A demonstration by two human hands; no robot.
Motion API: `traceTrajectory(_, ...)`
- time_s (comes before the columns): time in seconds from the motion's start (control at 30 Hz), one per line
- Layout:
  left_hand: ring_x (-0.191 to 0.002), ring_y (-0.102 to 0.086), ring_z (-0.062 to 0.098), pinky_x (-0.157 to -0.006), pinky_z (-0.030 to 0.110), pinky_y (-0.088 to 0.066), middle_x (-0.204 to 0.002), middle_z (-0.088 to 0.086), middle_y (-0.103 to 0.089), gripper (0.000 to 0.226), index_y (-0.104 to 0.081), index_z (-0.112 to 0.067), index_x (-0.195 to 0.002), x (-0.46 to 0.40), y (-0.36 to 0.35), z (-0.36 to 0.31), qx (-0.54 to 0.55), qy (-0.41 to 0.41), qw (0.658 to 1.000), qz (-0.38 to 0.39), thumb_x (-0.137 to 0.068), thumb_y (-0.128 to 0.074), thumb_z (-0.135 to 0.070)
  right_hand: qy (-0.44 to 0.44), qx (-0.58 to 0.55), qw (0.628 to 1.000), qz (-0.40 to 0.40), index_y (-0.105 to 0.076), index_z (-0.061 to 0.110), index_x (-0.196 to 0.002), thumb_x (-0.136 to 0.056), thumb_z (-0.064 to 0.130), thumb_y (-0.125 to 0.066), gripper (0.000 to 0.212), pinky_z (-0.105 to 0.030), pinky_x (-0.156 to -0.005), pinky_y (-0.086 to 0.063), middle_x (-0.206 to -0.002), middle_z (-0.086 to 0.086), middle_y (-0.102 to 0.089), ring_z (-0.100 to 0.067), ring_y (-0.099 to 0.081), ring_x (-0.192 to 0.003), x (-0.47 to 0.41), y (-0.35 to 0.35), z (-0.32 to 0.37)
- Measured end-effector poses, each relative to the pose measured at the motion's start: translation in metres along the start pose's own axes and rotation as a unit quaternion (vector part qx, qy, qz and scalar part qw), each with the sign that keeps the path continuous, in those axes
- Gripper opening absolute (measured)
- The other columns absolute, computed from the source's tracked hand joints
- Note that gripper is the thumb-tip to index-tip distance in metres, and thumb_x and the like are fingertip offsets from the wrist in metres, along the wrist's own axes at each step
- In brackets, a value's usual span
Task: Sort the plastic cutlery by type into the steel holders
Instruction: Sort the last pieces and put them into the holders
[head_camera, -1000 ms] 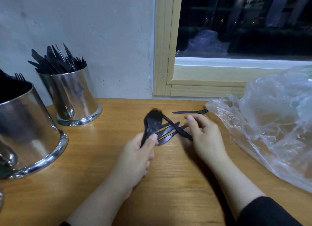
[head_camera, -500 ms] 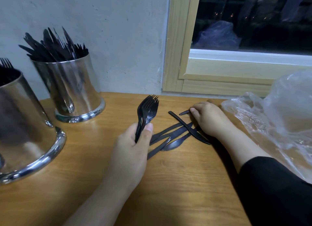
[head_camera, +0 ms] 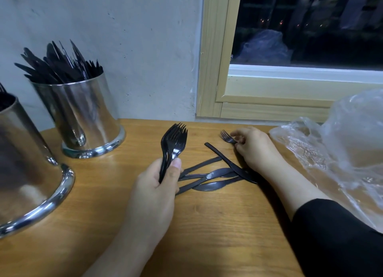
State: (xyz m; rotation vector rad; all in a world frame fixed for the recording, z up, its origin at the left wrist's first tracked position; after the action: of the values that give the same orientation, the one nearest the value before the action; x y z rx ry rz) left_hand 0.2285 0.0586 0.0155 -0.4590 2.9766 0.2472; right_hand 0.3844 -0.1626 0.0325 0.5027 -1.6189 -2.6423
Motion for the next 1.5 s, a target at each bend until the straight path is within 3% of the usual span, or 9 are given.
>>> traceTrajectory(0.3,-0.049,-0.041,0.007,-0.053,0.033,-0.036,-0.056,-0.01,-0.045,0.035,-0.065,-0.03,-0.083,-0.002,0.002,0.003,0.012,0.012,1.0,-0.017,-0.091,-0.048,-0.06,-0.081,-0.04,0.996,0.002,-0.071,0.014,-0.121,-0.087,0.011,-0.068,0.035,-0.026,-0.08,-0.046,-0.104,-0.007,-0.074,-0.025,-0.066,-0.1,0.003,0.004,-0.01)
traceTrajectory(0.53,-0.05,-0.035,0.016,-0.052,0.037,-0.033,-0.056,-0.005,-0.041,0.03,-0.067,-0.03,-0.084,-0.002,0.003,0.003,0.06,0.031,0.997,-0.027,-0.099,-0.049,-0.05,0.002,-0.146,0.975,-0.169,-0.074,0.017,-0.102,-0.088,0.007,-0.065,0.019,-0.019,-0.073,-0.041,-0.095,0.002,-0.072,-0.012,-0.064,-0.089,0.027,0.044,0.031)
traceTrajectory(0.7,-0.054,-0.063,0.024,-0.054,0.037,-0.056,-0.058,0.003,-0.059,0.03,-0.061,-0.01,-0.088,-0.004,0.001,-0.003,0.082,-0.001,0.996,-0.041,-0.106,-0.048,-0.029,-0.001,-0.285,0.952,-0.114,-0.065,0.03,-0.076,-0.085,0.011,-0.072,0.021,-0.013,-0.066,-0.043,-0.073,0.017,-0.068,0.0,-0.062,-0.07,0.068,0.026,0.082)
traceTrajectory(0.8,-0.072,-0.075,0.02,-0.066,0.032,-0.063,-0.077,0.002,-0.074,0.024,-0.066,-0.015,-0.09,-0.005,0.001,-0.004,0.074,-0.024,0.995,-0.056,-0.105,-0.05,-0.024,-0.02,-0.327,0.941,-0.08,-0.066,0.026,-0.075,-0.084,0.013,-0.073,0.017,-0.016,-0.062,-0.044,-0.068,0.009,-0.066,-0.001,-0.057,-0.062,0.087,0.012,0.104)
traceTrajectory(0.9,-0.071,-0.072,0.021,-0.07,0.049,-0.062,-0.076,-0.002,-0.073,0.022,-0.067,-0.03,-0.09,-0.002,0.001,0.0,0.034,-0.035,0.998,-0.048,-0.104,-0.05,-0.035,-0.024,-0.359,0.932,-0.05,-0.066,0.023,-0.078,-0.085,0.017,-0.074,0.012,-0.028,-0.062,-0.053,-0.068,0.004,-0.064,-0.004,-0.056,-0.058,0.1,-0.003,0.119)
traceTrajectory(1.03,-0.052,-0.059,0.017,-0.05,0.035,-0.051,-0.063,0.001,-0.064,0.028,-0.062,-0.029,-0.084,0.0,0.001,-0.001,0.072,-0.005,0.997,-0.043,-0.106,-0.047,-0.037,0.011,-0.352,0.936,-0.032,-0.075,0.024,-0.087,-0.09,0.017,-0.072,0.008,-0.033,-0.068,-0.055,-0.079,0.006,-0.07,-0.011,-0.067,-0.067,0.108,-0.007,0.132)
traceTrajectory(1.2,-0.046,-0.027,0.011,-0.042,0.025,-0.023,-0.06,-0.002,-0.036,0.032,-0.062,-0.02,-0.092,0.001,0.002,0.002,0.195,0.08,0.977,-0.027,-0.105,-0.048,-0.045,0.079,-0.246,0.963,-0.072,-0.078,0.023,-0.097,-0.095,0.018,-0.067,0.012,-0.015,-0.08,-0.044,-0.091,0.015,-0.07,-0.004,-0.063,-0.091,0.105,0.007,0.117)
traceTrajectory(1.37,-0.049,-0.028,0.016,-0.044,0.028,-0.028,-0.062,0.003,-0.032,0.028,-0.055,-0.021,-0.079,-0.002,0.016,0.004,0.21,0.071,0.974,-0.05,-0.096,-0.068,-0.039,-0.017,-0.108,0.991,-0.079,-0.074,0.019,-0.108,-0.094,0.021,-0.068,0.016,-0.017,-0.073,-0.035,-0.094,0.009,-0.063,-0.005,-0.055,-0.081,0.087,0.02,0.05)
traceTrajectory(1.5,-0.052,-0.049,0.019,-0.057,0.037,-0.047,-0.055,0.001,-0.05,0.03,-0.056,-0.023,-0.075,-0.007,0.029,0.001,0.102,0.016,0.991,-0.079,-0.098,-0.065,-0.04,-0.07,-0.02,0.997,-0.007,-0.07,0.016,-0.121,-0.092,0.04,-0.068,0.038,-0.031,-0.088,-0.043,-0.106,-0.001,-0.06,-0.024,-0.06,-0.102,0.082,0.014,0.021)
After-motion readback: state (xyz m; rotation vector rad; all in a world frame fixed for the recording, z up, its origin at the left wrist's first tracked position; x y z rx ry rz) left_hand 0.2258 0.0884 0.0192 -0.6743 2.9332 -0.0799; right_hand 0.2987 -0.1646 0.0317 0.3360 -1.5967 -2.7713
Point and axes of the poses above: each hand's wrist, its own x-axis away from the middle knuckle, its own y-axis out of the back of the hand, z = x × y, the point moved 7 cm from there along -x, towards the middle knuckle
